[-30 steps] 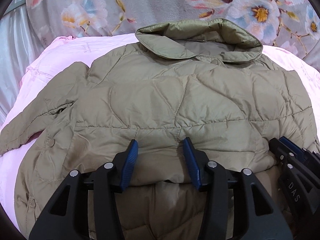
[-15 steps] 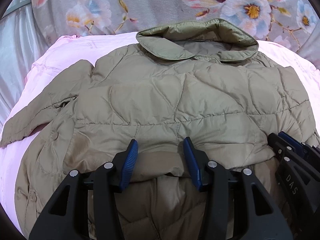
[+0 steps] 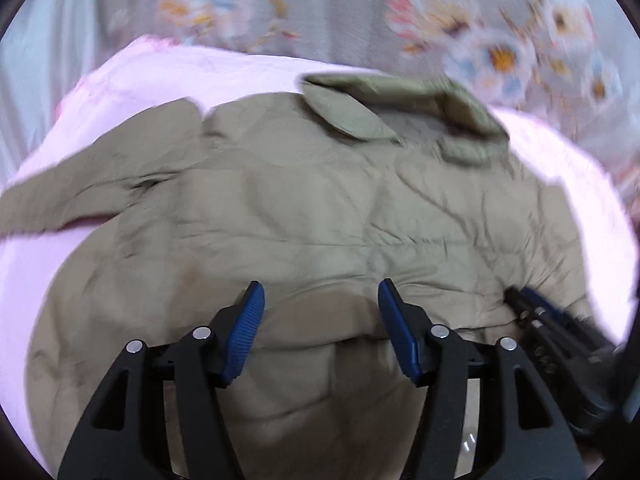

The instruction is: Fold large clothes

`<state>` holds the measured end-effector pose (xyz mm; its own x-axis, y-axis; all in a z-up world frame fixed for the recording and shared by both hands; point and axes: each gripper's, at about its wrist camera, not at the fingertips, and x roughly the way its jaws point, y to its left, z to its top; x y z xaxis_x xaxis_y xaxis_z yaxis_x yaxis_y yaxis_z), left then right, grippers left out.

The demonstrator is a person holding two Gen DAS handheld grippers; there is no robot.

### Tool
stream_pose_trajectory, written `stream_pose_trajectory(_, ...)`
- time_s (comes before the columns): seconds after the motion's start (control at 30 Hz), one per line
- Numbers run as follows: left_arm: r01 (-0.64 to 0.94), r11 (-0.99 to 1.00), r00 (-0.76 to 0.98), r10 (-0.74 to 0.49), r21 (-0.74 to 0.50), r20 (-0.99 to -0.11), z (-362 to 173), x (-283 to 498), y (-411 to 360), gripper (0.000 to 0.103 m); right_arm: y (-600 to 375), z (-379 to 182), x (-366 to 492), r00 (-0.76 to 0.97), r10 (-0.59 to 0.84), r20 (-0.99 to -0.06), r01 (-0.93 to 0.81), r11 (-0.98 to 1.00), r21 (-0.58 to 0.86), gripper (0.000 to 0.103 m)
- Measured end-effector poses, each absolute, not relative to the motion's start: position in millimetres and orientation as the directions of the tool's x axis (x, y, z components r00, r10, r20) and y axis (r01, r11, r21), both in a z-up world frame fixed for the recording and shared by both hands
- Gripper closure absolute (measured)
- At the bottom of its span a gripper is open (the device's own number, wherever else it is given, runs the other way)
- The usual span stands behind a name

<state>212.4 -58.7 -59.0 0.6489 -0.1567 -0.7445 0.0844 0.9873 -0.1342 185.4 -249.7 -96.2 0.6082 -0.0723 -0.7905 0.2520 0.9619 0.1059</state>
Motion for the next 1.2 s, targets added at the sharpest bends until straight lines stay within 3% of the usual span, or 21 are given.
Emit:
stream_pose_trajectory(0.1, -0.037, 0.972, 0.707, -0.138, -0.231, -0.693, -29, 205, 8, 0.015, -246, -82, 166, 0.655, -0.083, -0.751, 0.278, 0.951, 0.137, 0.079)
stream_pose_trajectory(0.17, -0.142, 0.963, 0.73, -0.054, -0.229, -0.681, -18, 208, 53, 0.012, -242, -75, 153, 0.681, -0.069, -0.729, 0.271, 0.948, 0.164, 0.076)
stream_pose_trajectory(0.53, -0.697, 0.667, 0.521, 0.22, -0.262, -0.825, -74, 248, 315, 0.012, -234, -83, 145, 0.66, -0.054, -0.75, 0.265, 0.95, 0.165, 0.071)
stream_pose_trajectory(0.77, -0.742, 0.561, 0.543, 0.18, -0.367, -0.82, -92, 263, 374, 0.013, -227, -86, 149, 0.642, -0.093, -0.761, 0.268, 0.957, 0.108, 0.069)
stream_pose_trajectory(0.83, -0.723, 0.575, 0.56, 0.164, -0.383, -0.812, -90, 275, 373, 0.026, -227, -87, 149, 0.639, -0.095, -0.764, 0.27, 0.957, 0.107, 0.068)
stream_pose_trajectory(0.97, -0.68, 0.632, 0.557, 0.114, -0.373, -0.823, -88, 295, 365, 0.085, -227, -88, 149, 0.635, -0.101, -0.766, 0.272, 0.957, 0.099, 0.068)
stream_pose_trajectory(1.0, -0.672, 0.644, 0.56, 0.117, -0.366, -0.821, -84, 296, 361, 0.093, -227, -88, 149, 0.634, -0.102, -0.767, 0.271, 0.958, 0.097, 0.067)
stream_pose_trajectory(1.2, -0.468, 0.841, 0.7, 0.165, -0.272, -0.694, -1, 301, 275, 0.1, -227, -89, 151, 0.63, -0.104, -0.77, 0.274, 0.957, 0.094, 0.066)
